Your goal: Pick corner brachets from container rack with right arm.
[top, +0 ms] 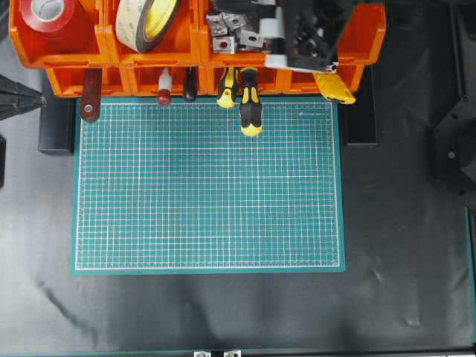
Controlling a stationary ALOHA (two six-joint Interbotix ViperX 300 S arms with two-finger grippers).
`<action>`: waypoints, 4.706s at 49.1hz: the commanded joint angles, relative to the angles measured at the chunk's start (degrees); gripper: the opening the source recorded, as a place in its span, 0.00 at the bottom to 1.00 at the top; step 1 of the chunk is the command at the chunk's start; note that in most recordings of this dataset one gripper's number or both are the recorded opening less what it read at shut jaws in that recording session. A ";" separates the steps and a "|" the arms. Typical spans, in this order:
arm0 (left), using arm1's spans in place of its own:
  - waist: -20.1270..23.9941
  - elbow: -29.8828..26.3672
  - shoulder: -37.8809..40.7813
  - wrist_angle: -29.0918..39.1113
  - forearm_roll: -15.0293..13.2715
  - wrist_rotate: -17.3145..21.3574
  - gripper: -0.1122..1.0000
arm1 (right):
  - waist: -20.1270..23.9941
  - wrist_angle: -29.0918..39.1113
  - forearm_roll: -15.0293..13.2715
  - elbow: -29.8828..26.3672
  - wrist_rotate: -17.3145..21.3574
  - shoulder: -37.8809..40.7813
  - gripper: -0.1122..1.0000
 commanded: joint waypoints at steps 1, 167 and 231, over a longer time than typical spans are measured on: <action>0.18 -1.23 0.18 0.09 0.09 -0.09 0.10 | 2.64 -1.32 -0.26 -0.44 1.05 -4.39 0.46; -3.60 -1.85 -4.75 5.27 0.18 0.00 0.10 | 25.22 -54.32 -0.18 47.81 23.99 -21.27 0.78; -3.96 0.70 -8.88 5.71 0.18 -0.09 0.10 | 20.74 -42.63 -0.35 62.05 23.91 -61.96 0.73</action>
